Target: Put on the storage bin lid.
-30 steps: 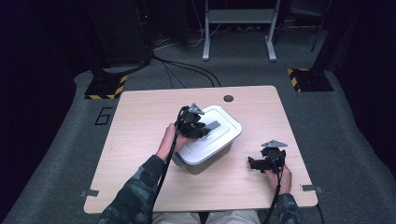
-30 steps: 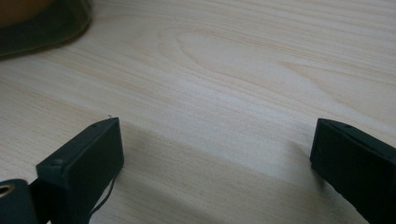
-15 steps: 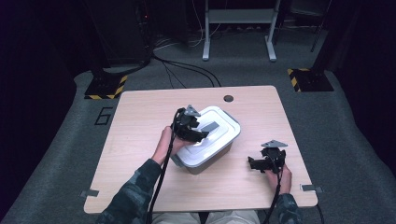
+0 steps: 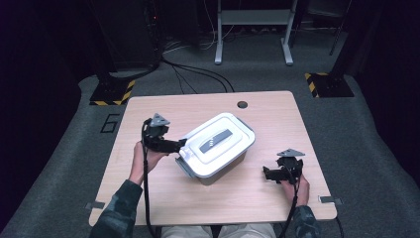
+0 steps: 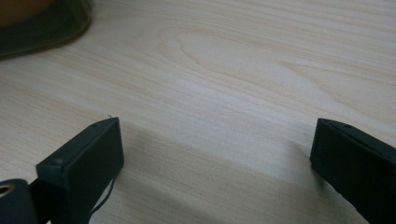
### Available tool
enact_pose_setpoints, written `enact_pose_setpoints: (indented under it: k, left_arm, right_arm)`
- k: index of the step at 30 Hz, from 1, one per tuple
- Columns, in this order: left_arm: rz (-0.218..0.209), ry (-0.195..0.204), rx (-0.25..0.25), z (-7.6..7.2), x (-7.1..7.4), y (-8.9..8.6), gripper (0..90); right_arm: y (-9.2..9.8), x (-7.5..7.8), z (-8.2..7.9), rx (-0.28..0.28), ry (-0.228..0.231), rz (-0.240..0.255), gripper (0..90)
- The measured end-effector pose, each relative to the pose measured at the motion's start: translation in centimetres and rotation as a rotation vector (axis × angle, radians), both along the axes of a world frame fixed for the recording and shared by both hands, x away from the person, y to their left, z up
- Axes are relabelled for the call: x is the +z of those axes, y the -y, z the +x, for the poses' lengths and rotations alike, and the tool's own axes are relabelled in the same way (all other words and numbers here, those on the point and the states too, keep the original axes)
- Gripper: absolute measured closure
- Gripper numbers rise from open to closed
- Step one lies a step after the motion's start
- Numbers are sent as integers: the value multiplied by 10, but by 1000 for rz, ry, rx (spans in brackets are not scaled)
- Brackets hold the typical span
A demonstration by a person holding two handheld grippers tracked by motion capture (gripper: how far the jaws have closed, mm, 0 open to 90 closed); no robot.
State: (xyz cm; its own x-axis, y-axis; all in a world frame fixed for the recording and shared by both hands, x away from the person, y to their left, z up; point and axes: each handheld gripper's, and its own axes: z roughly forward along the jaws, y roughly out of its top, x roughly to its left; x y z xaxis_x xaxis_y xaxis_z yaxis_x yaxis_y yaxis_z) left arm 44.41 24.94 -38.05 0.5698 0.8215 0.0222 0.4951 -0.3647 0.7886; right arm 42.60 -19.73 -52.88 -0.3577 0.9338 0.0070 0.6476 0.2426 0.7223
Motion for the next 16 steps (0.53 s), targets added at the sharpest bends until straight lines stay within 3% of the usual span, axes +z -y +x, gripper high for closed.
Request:
enact_pose_setpoints:
  k: [3, 6, 10, 15, 16]
  left_arm:
    - [-20, 27, 114, -5, -11, -25, 129]
    - [-28, 13, 228, -8, -29, -52, 118]
    - [-13, -47, 307, -6, -60, -73, 98]
    - [-2, -136, 347, -6, -99, -89, 89]
    - [-2, -136, 347, -6, -99, -89, 85]
  right_arm:
    - [0, 0, 0, 0, 0, 0, 21]
    - [0, 0, 0, 0, 0, -1, 21]
    - [0, 0, 0, 1, 0, -1, 21]
    - [0, 0, 0, 1, 0, -1, 22]
    - [0, 0, 0, 1, 0, -1, 22]
